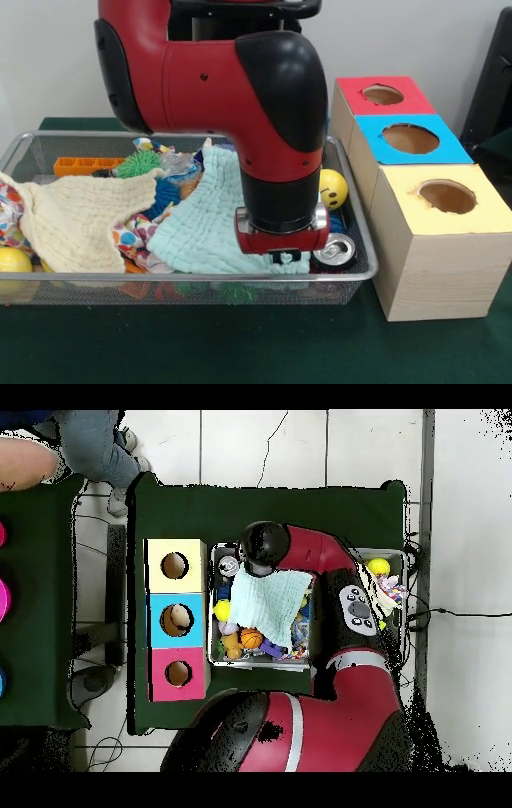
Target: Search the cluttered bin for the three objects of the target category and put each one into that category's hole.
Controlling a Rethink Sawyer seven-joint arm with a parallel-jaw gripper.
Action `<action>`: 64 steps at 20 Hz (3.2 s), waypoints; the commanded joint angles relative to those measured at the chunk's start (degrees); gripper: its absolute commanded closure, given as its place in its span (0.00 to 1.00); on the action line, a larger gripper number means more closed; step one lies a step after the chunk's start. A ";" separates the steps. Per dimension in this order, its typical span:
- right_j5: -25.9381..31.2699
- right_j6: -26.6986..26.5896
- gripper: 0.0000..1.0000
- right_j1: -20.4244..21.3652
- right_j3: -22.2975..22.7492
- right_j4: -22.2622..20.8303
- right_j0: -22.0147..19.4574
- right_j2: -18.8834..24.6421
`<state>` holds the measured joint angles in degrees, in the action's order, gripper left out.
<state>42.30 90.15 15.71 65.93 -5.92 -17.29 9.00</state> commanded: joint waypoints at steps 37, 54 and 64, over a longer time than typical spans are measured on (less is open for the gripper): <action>12.11 -1.47 1.00 31.71 23.31 1.48 -4.28 -2.77; 8.72 0.71 1.00 33.57 28.04 -2.96 -5.36 -2.36; 8.48 -3.19 1.00 29.42 24.51 -0.95 -9.00 2.11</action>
<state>53.04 90.15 48.93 87.79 -6.62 -23.28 6.08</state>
